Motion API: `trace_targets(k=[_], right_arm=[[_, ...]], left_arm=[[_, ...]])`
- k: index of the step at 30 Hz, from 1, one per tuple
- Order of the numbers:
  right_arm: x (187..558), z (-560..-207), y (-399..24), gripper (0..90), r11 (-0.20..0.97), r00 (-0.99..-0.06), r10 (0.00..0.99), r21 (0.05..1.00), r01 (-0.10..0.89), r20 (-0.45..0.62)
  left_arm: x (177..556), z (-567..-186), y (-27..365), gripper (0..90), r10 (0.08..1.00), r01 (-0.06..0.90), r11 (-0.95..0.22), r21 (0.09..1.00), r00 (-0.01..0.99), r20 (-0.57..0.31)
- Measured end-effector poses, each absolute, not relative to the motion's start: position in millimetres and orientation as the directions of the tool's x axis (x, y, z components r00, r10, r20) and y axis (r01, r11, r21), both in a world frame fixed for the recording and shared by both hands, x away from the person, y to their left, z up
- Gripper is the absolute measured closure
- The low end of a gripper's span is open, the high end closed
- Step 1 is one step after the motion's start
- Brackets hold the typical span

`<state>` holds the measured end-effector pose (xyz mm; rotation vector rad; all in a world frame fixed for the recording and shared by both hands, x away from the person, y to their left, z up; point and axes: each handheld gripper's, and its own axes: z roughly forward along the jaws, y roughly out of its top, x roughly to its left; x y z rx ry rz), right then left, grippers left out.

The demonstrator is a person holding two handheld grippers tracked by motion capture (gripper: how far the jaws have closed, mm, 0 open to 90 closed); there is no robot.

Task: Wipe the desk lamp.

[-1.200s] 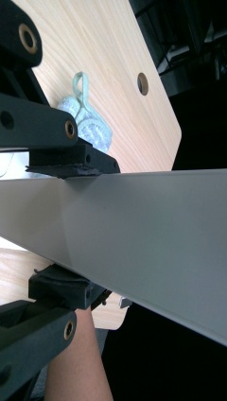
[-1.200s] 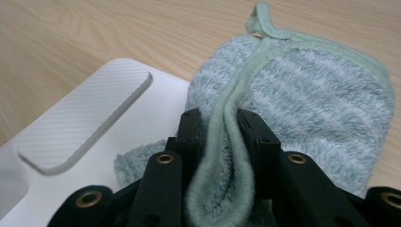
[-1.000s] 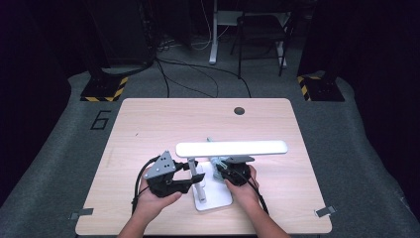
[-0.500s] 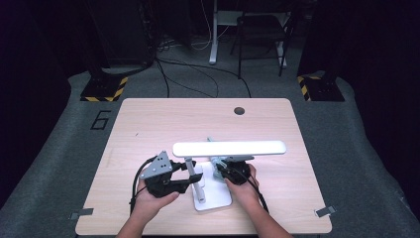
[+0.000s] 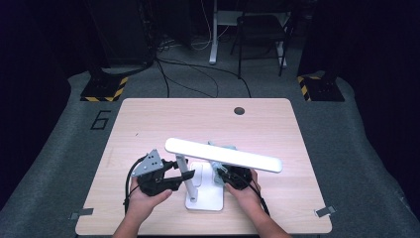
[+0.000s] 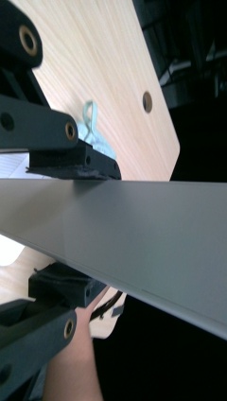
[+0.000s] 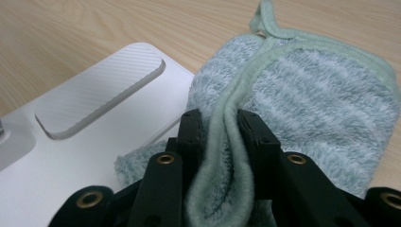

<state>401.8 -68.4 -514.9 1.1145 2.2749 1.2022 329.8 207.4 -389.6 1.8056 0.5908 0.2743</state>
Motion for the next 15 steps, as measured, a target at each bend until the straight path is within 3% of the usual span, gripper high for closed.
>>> trace_targets(k=[12, 15], right_arm=[[421, -515, -54, 71.7, 0.344, -0.641, 0.766, 0.811, 0.473, 0.049], [422, -513, -53, 71.9, 0.359, -0.644, 0.764, 0.805, 0.472, 0.036]], left_arm=[[335, -396, 203, 45.6, 0.424, 0.234, -0.26, 0.937, 0.899, -0.107], [338, -398, 203, 48.3, 0.433, 0.217, -0.275, 0.937, 0.898, -0.081]])
